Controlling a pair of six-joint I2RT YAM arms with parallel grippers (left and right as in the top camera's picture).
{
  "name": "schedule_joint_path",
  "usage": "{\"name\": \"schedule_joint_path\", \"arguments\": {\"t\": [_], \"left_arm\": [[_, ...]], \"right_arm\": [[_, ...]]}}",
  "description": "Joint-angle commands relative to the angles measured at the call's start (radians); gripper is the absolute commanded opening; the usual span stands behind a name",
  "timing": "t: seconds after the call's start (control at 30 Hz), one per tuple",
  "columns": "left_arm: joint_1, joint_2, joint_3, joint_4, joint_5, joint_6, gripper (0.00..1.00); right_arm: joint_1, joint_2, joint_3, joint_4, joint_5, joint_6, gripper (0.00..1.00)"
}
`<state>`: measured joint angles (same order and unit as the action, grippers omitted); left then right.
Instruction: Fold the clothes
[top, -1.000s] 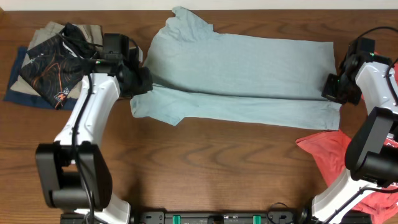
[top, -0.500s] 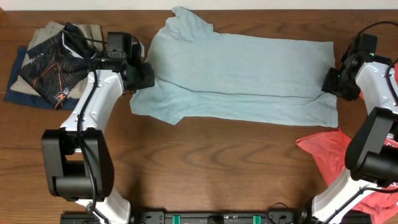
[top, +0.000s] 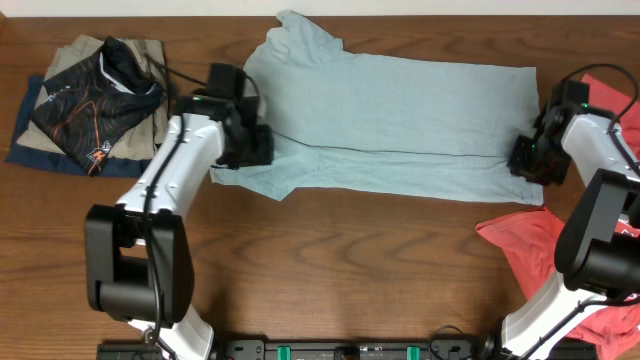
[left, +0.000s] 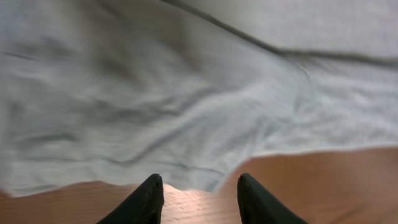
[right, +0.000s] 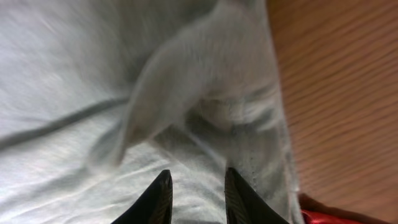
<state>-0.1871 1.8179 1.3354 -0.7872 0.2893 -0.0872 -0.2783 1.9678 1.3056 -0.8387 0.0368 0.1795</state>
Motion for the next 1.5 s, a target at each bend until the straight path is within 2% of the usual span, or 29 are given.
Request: {"name": "schedule_joint_path", "arguments": {"t": [0.0,0.07,0.2,0.37,0.7,0.73,0.87,1.0,1.03,1.3,1.47], "left_arm": [[-0.048,0.006,-0.011,-0.005,0.004,0.061,0.48],[-0.077,0.008,-0.025,-0.005,-0.024,0.069,0.55],[-0.134,0.013,-0.076,0.008,-0.117,0.069,0.6],[-0.183,0.043,-0.127,0.014,-0.187,0.068,0.61],[-0.196,0.135,-0.156,0.022,-0.198,0.068,0.6],[-0.196,0.142,-0.156,0.026,-0.198,0.068,0.59],[-0.196,0.149,-0.155,0.037,-0.199,0.069,0.34],[-0.196,0.148,-0.153,0.041,-0.243,0.068,0.19],[-0.196,0.148,-0.15,0.041,-0.25,0.068,0.06],[-0.195,0.111,-0.064,0.043,-0.266,0.068,0.06],[-0.195,0.066,0.04,0.124,-0.377,0.068,0.06]], "right_arm": [[-0.009,-0.019,-0.042,0.026,-0.003,0.007,0.26],[-0.009,-0.019,-0.063,0.04,-0.003,0.007,0.26],[-0.009,-0.019,-0.081,0.052,-0.003,0.007,0.26],[-0.009,-0.019,-0.081,0.053,-0.003,0.007,0.27],[-0.009,-0.019,-0.081,0.053,-0.003,0.006,0.28],[-0.009,-0.019,-0.081,0.053,-0.003,0.006,0.28],[-0.009,-0.019,-0.081,0.053,0.001,0.006,0.28],[-0.009,-0.019,-0.081,0.053,0.001,0.006,0.28],[-0.009,-0.019,-0.081,0.053,0.001,0.006,0.28],[-0.009,-0.019,-0.081,0.053,0.012,0.006,0.28],[-0.009,-0.019,-0.081,0.054,0.012,0.006,0.28]]}}
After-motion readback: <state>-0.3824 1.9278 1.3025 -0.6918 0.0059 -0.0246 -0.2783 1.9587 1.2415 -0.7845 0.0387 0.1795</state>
